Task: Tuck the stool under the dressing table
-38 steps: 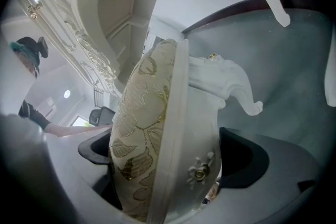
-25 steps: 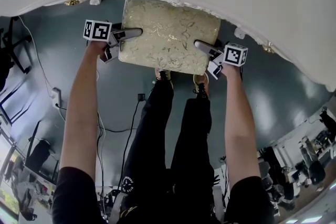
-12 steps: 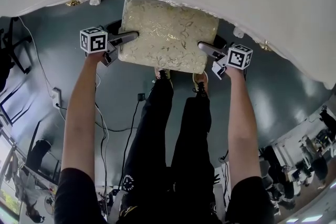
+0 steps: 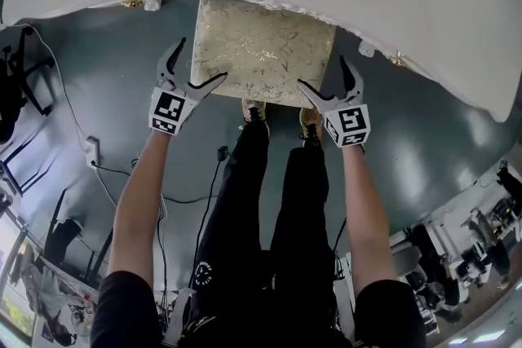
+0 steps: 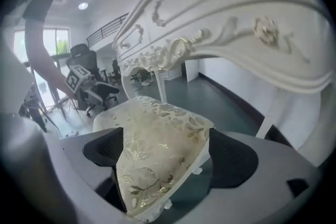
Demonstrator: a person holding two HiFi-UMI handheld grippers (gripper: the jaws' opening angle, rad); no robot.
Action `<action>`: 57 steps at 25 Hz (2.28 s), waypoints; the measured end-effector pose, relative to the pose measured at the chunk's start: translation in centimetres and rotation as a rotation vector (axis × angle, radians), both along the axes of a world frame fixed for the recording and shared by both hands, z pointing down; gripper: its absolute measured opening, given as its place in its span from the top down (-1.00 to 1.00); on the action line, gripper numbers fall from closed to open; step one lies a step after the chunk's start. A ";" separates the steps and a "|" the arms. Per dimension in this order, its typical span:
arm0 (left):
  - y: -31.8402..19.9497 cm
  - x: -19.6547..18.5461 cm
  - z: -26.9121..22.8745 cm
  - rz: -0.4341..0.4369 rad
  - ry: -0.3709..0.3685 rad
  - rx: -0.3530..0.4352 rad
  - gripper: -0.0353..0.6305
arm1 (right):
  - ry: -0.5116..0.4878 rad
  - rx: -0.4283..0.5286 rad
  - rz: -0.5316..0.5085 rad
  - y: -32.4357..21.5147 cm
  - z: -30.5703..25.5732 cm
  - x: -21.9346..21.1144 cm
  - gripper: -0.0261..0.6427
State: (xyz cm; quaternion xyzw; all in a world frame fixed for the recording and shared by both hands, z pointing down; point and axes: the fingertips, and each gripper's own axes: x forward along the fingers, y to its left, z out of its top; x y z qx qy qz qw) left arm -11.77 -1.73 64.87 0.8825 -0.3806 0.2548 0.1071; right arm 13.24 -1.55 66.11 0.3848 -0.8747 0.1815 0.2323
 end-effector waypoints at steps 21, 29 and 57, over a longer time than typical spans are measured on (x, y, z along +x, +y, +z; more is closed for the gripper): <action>12.0 -0.7 8.1 -0.878 0.454 -0.459 -0.69 | -0.408 -0.406 0.802 12.4 5.3 -0.2 0.00; 10.3 3.0 8.8 -0.768 0.299 -0.402 -0.68 | -0.411 -0.527 0.880 13.7 8.0 -2.7 -0.03; 7.5 1.6 9.1 -0.731 0.373 -0.454 -0.63 | -0.991 -0.650 0.915 10.1 8.3 -4.0 -0.08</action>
